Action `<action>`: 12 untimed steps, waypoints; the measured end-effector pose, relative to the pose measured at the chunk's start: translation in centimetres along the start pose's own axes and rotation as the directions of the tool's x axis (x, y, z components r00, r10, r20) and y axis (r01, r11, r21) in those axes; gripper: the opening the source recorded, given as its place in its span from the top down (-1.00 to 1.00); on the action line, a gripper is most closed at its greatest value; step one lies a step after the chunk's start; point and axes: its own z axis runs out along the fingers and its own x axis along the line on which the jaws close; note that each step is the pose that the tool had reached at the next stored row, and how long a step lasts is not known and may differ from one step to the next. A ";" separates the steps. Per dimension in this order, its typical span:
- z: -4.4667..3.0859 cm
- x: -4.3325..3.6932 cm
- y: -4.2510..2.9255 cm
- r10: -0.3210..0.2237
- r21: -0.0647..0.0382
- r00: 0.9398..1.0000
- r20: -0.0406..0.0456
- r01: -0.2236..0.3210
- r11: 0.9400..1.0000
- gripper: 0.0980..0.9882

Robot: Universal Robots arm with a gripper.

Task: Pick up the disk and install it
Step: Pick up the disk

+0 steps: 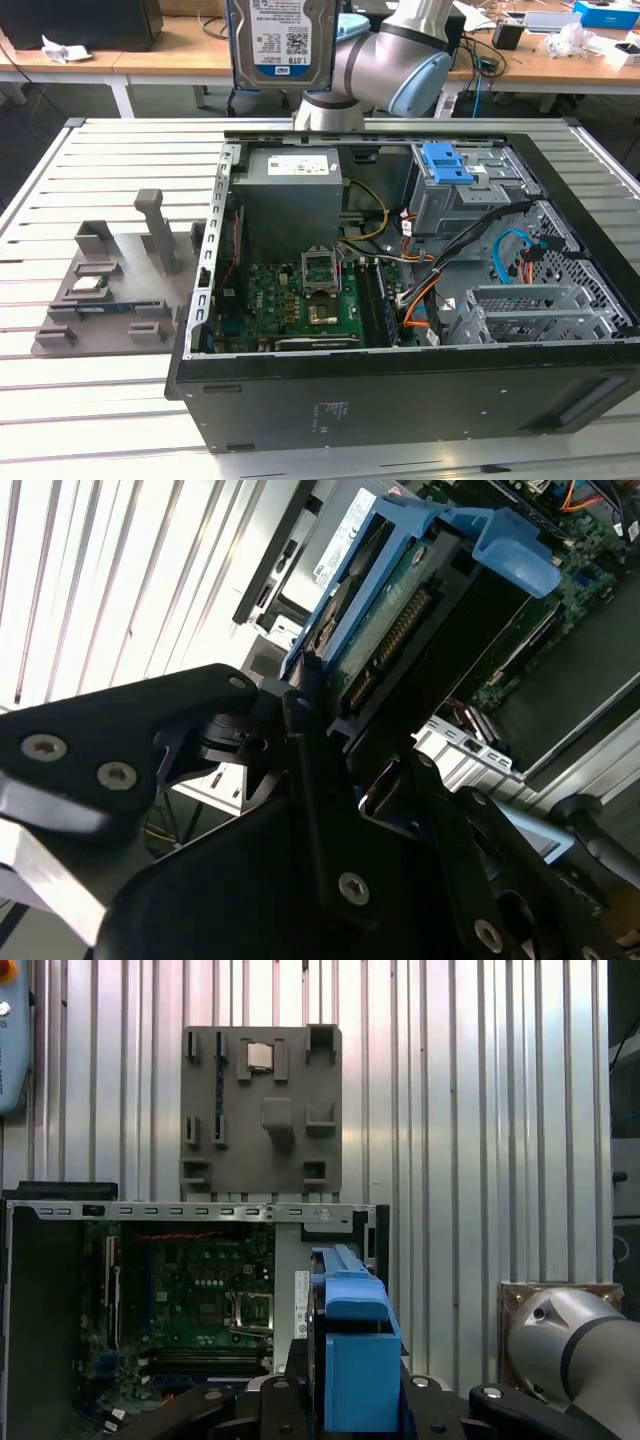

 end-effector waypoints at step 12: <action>0.81 0.01 -3.63 0.000 0.000 1.000 0.000 0.000 1.000 0.40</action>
